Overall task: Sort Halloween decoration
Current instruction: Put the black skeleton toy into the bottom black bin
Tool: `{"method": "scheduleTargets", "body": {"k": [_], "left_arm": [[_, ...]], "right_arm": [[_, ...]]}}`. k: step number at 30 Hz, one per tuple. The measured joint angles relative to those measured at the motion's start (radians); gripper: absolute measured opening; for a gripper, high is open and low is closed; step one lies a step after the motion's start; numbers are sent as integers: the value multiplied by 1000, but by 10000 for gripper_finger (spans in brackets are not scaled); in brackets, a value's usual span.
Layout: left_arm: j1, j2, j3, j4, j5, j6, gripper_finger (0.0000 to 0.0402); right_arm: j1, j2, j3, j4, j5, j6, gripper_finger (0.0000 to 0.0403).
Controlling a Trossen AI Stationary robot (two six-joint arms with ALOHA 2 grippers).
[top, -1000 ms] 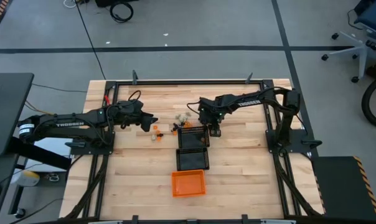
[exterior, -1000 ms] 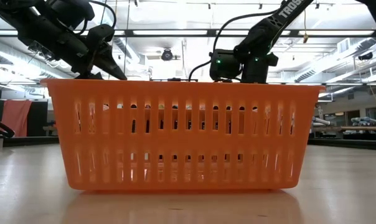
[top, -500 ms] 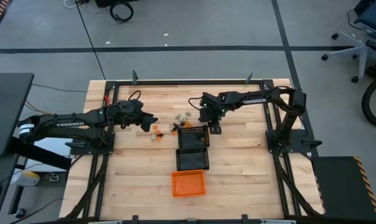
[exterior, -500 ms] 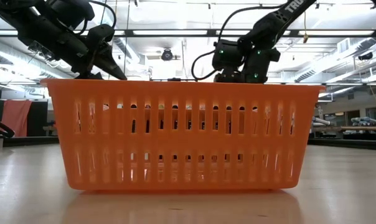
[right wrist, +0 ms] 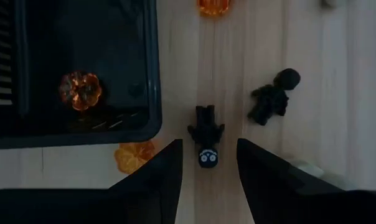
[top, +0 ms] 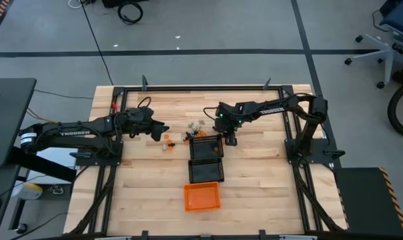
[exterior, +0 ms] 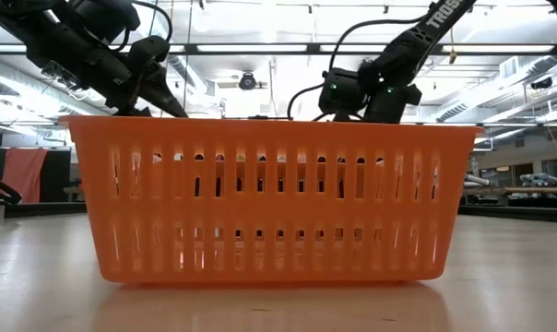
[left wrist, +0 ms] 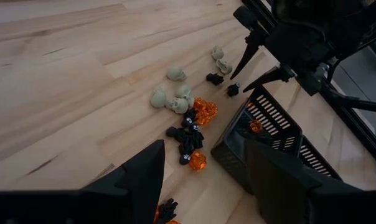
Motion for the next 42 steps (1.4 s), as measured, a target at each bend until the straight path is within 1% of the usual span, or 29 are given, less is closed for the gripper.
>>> {"method": "scheduleTargets", "body": {"k": [6,9,12,18,19,22,31,33,37,39,42], "left_arm": [[0,0,0,0,0,0,226],[0,0,0,0,0,-1,226],[0,0,0,0,0,-5,226],[0,0,0,0,0,-5,226],[0,0,0,1,0,-5,226],[0,0,0,1,0,-5,226],[1,0,0,2,0,4,226],[1,0,0,3,0,5,226],[1,0,0,8,0,6,226],[1,0,0,8,0,7,226],[0,0,0,7,0,7,226]], "right_arm": [[2,-4,-80,108,0,0,154],[1,-7,-104,139,7,13,143],[1,-6,-106,142,7,25,113],[2,-4,-105,133,14,30,34],[2,-4,-102,124,18,33,26],[1,-1,-69,53,32,49,23],[2,-8,84,-280,43,53,32],[2,-10,121,-368,19,55,33],[5,-12,214,-558,-95,72,34],[11,-13,260,-637,-168,91,35],[22,-13,324,-701,-318,123,35]]}}
